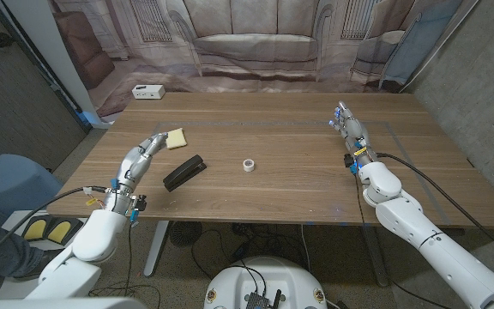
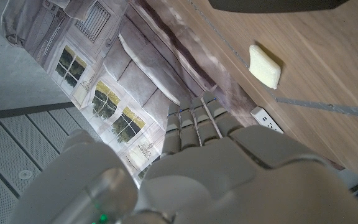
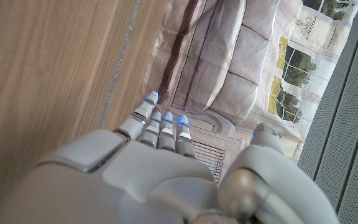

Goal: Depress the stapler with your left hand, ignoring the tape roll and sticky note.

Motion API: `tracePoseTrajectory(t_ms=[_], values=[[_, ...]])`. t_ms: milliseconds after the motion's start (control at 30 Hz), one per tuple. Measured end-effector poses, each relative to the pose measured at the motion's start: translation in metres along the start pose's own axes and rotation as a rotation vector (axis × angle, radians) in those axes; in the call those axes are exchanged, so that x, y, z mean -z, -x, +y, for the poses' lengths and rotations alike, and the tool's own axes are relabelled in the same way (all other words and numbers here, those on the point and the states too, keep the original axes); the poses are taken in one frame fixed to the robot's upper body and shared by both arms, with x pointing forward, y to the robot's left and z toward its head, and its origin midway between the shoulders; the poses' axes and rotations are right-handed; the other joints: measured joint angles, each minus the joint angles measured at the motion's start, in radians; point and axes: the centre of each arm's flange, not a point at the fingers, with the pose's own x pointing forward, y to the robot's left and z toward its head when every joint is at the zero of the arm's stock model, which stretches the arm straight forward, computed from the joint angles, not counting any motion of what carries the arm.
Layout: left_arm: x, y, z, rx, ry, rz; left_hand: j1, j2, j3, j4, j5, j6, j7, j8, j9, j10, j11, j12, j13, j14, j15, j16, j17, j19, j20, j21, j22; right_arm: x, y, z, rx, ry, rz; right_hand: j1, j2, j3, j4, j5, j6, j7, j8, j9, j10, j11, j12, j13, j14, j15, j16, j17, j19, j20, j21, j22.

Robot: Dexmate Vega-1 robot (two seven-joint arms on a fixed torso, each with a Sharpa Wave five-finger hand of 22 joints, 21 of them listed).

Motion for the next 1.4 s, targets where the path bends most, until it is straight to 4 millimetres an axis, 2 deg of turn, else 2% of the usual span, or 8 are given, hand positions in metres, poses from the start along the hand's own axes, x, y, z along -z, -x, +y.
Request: tracePoseTrajectory(t_ms=[167, 200, 667, 1400], values=[[-0.005, 0.0, 0.001, -0.006, 0.004, -0.01, 0.0, 0.0, -0.004, -0.004, 0.0, 0.015, 0.001, 0.0, 0.0, 0.013, 0.002, 0.004, 0.0, 0.013, -0.002, 0.0, 0.0, 0.005, 0.005, -0.002, 0.0, 0.0, 0.0, 0.0, 0.001, 0.001, 0.0, 0.0, 0.0, 0.0, 0.0, 0.0, 0.0, 0.0, 0.0, 0.0, 0.0, 0.0, -0.006, 0.0, 0.0, 0.0, -0.004, 0.0, -0.004, 0.004, -0.004, 0.0], [-0.001, 0.001, -0.002, -0.018, -0.126, 0.004, 0.006, -0.006, -0.004, -0.004, 0.0, 0.018, 0.0, 0.0, 0.0, 0.017, 0.002, 0.004, 0.0, 0.015, 0.0, 0.0, 0.0, 0.005, 0.005, -0.002, 0.0, 0.0, 0.0, 0.001, 0.002, -0.002, -0.002, 0.0, 0.0, 0.0, 0.0, 0.0, 0.0, 0.0, 0.0, 0.0, 0.0, 0.0, -0.006, 0.0, 0.0, 0.0, -0.004, 0.0, -0.004, 0.004, -0.004, 0.0], [-0.012, 0.002, -0.005, -0.047, -0.27, -0.018, 0.014, -0.001, -0.004, -0.004, 0.0, 0.047, 0.008, 0.0, 0.0, 0.039, -0.004, 0.008, 0.0, 0.031, -0.006, 0.0, 0.0, 0.012, 0.002, -0.01, 0.0, -0.001, 0.0, 0.0, 0.007, -0.004, -0.006, -0.005, 0.005, 0.0, 0.0, 0.0, 0.0, 0.0, -0.004, 0.0, 0.0, 0.0, -0.006, 0.0, -0.004, 0.004, -0.008, 0.0, -0.009, 0.009, -0.008, 0.005], [-0.029, 0.003, -0.015, -0.047, -0.513, -0.038, 0.02, 0.005, -0.008, -0.008, 0.0, 0.064, 0.002, 0.0, 0.0, 0.049, -0.009, 0.008, 0.0, 0.044, -0.008, 0.0, 0.0, 0.015, -0.001, -0.021, 0.0, -0.001, 0.004, -0.001, 0.013, -0.003, -0.007, -0.005, 0.005, 0.0, 0.0, 0.0, 0.0, 0.0, -0.004, 0.0, 0.0, 0.0, -0.006, 0.0, -0.008, 0.008, -0.008, 0.0, -0.015, 0.015, -0.008, 0.005]])
